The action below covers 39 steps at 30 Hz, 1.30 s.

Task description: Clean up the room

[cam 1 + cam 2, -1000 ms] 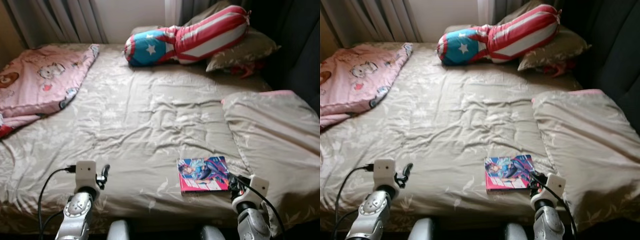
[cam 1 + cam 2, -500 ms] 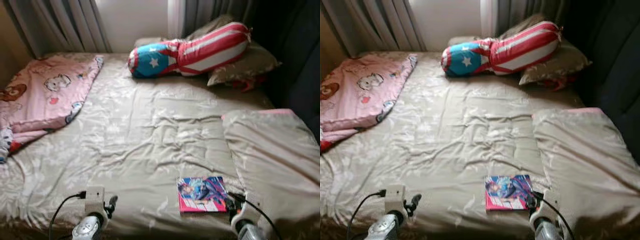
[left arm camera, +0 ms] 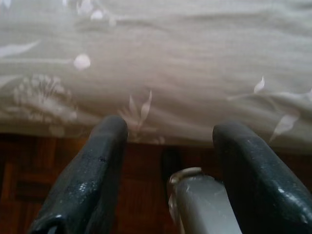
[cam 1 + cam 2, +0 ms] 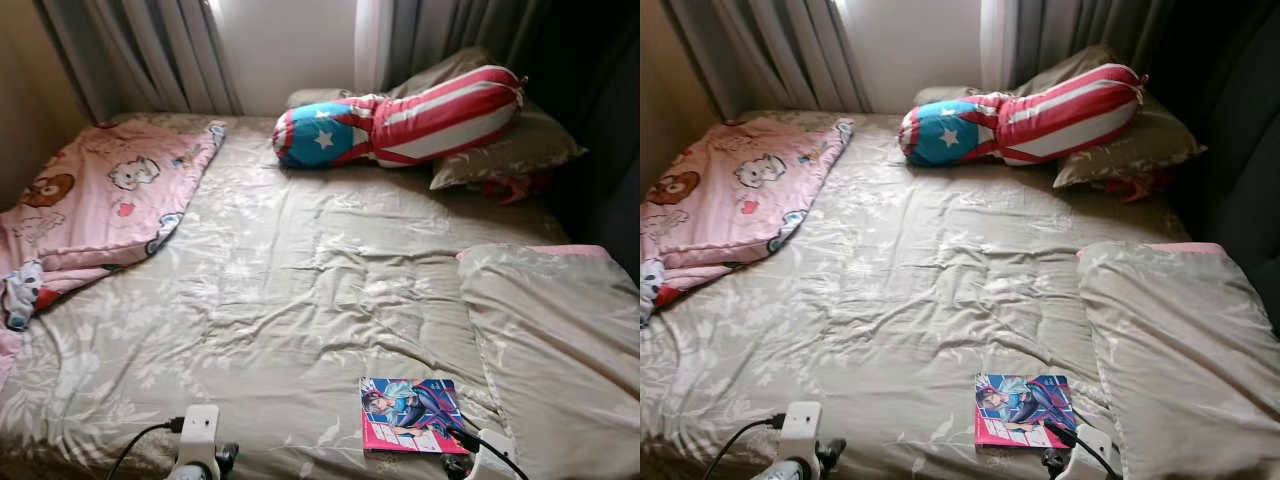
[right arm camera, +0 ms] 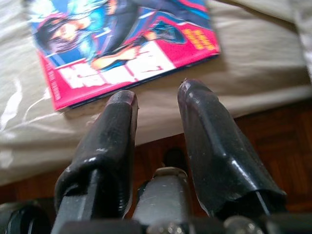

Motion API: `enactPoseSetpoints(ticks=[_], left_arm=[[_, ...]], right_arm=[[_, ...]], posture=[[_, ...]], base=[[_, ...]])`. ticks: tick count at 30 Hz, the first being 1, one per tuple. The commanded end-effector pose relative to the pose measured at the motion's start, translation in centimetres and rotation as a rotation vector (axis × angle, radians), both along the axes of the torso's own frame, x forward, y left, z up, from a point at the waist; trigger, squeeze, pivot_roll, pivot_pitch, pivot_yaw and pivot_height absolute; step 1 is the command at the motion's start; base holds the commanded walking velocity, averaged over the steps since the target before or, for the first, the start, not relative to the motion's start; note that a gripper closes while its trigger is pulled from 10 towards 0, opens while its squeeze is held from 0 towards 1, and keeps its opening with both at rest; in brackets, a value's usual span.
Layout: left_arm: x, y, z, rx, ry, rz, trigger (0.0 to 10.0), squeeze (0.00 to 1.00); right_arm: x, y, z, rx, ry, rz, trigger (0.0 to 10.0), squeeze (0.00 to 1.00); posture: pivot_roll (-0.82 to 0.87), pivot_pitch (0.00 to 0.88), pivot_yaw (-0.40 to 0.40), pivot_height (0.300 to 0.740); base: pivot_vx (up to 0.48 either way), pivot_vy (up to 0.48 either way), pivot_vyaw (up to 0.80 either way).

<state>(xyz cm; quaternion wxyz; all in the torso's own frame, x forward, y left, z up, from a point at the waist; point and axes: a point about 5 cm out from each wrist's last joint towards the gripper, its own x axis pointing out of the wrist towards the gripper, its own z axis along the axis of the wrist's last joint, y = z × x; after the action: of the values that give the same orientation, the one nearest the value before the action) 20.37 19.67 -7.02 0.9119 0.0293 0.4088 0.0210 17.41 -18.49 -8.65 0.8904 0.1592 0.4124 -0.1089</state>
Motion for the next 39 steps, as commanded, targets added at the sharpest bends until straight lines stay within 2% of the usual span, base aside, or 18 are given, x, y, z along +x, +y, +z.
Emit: enactPoseSetpoints(ticks=[1,3,7,13,16,27,39], left_arm=[[-0.7,0.1,-0.4,0.002,0.032,0.035,10.0,0.00],[-0.9,0.1,-0.5,-0.014,0.031,0.062,10.0,0.00],[-1.2,0.2,-0.7,0.001,0.047,0.033,10.0,0.00],[-1.4,0.4,-0.8,0.006,0.056,0.037,10.0,0.00],[-1.4,0.4,-0.8,0.010,0.060,0.029,10.0,0.00],[-2.0,0.5,-1.1,0.016,0.085,0.020,10.0,0.00],[-1.9,0.1,-1.2,0.014,0.096,0.023,10.0,0.00]], right_arm=[[-0.8,-0.2,-0.4,-0.001,0.037,0.008,10.0,0.00],[-1.3,-0.9,-0.5,-0.023,0.059,0.029,10.0,0.00],[-1.9,-1.6,-0.6,-0.051,0.077,0.062,10.0,0.00],[-2.2,-1.3,-0.8,-0.046,0.082,0.070,10.0,0.00],[-2.5,-1.4,-0.9,-0.041,0.092,0.075,10.0,0.00],[-2.0,-1.2,-0.8,-0.035,0.082,0.069,10.0,0.00],[-2.0,-1.2,-0.8,-0.040,0.084,0.086,10.0,0.00]], posture=[[-0.05,0.000,0.013,0.740],[-0.05,0.000,0.011,0.740],[-0.05,0.000,0.011,0.740],[-0.05,0.000,0.009,0.740],[-0.05,0.000,0.004,0.740],[-0.04,0.000,0.000,0.740],[-0.04,0.000,-0.005,0.740]], base=[[0.000,0.000,0.00],[0.000,0.000,0.00],[0.000,0.000,0.00],[0.000,0.000,0.75],[0.000,0.404,0.80],[0.000,0.468,0.00],[0.000,0.467,0.00]])
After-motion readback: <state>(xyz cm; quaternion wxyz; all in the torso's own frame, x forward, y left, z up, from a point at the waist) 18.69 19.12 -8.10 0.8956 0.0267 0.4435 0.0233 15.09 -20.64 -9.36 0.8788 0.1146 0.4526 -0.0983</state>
